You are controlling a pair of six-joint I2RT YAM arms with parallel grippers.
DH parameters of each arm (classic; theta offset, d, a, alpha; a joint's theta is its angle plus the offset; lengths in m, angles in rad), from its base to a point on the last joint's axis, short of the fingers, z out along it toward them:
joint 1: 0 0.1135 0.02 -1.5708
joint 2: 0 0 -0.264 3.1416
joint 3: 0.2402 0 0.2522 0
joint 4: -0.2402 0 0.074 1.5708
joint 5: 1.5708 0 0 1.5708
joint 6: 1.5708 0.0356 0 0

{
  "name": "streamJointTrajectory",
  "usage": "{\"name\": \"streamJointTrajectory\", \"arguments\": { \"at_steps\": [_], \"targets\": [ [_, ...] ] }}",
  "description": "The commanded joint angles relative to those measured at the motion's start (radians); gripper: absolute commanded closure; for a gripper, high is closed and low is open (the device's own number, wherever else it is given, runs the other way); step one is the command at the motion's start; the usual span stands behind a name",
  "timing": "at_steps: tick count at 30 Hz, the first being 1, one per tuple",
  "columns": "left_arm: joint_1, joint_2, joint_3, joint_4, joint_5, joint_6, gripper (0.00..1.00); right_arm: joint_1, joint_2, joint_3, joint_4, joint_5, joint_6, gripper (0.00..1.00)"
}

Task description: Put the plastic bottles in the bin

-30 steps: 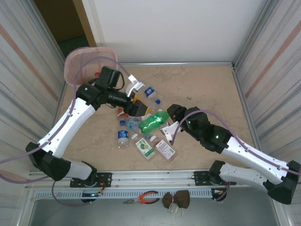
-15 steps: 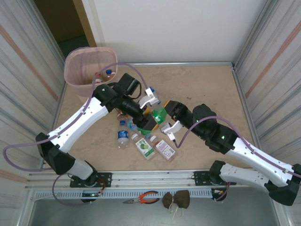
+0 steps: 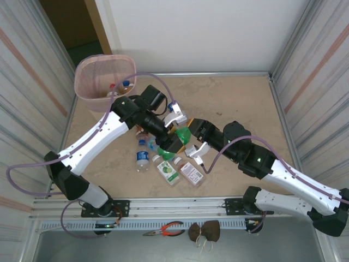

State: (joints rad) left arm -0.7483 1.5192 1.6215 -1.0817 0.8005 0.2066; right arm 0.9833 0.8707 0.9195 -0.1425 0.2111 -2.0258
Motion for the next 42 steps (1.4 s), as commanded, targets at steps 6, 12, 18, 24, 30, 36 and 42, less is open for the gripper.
{"name": "streamJointTrajectory", "arguments": {
  "at_steps": [6,12,18,24,30,36,42],
  "targets": [
    [-0.004,0.0,0.031,-0.01,0.026,0.027,0.34,0.011,-0.004,0.035,-0.006,0.0,-0.013,0.92],
    [-0.003,-0.003,0.031,-0.011,0.026,0.03,0.39,0.012,-0.011,0.032,-0.017,-0.008,-0.006,0.8],
    [-0.003,-0.011,0.026,-0.011,0.013,0.033,0.42,0.018,-0.043,0.008,-0.028,-0.043,0.004,0.54],
    [-0.002,-0.017,0.02,-0.012,0.008,0.032,0.43,0.034,-0.075,-0.01,-0.033,-0.019,0.008,0.37],
    [0.004,-0.021,0.02,-0.011,-0.011,0.03,0.43,0.057,-0.122,-0.032,-0.063,0.023,0.072,0.36],
    [0.026,-0.035,0.012,0.008,-0.025,0.018,0.42,0.083,-0.156,-0.005,-0.139,0.062,0.452,0.36],
    [0.052,-0.054,-0.003,0.036,-0.033,0.005,0.42,0.063,-0.126,0.092,-0.227,0.187,1.156,0.35]
  ]
}}
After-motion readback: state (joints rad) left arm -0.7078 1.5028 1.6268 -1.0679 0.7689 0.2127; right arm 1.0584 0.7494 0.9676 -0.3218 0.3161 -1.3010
